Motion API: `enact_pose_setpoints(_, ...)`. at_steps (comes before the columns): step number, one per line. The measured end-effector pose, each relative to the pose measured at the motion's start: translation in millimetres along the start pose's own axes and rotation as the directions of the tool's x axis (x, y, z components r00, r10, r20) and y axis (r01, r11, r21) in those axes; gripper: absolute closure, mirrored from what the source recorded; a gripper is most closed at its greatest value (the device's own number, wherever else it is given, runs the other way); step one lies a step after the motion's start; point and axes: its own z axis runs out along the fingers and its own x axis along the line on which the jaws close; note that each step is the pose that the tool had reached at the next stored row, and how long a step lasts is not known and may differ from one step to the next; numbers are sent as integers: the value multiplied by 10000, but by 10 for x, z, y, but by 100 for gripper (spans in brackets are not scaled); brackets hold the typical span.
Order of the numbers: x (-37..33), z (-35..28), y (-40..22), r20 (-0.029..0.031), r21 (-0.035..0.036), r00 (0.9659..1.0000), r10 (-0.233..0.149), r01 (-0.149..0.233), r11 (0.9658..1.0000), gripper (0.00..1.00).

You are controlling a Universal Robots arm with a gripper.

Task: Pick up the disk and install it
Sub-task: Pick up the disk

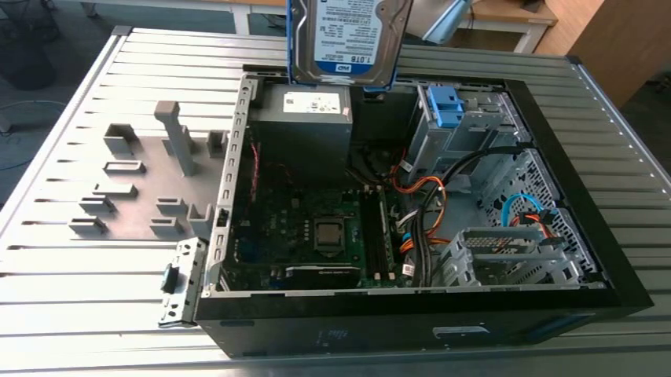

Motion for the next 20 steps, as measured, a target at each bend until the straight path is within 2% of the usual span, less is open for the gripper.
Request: enact_pose_setpoints(20,128,2,-6,0,0,10000,0,0,10000,64)
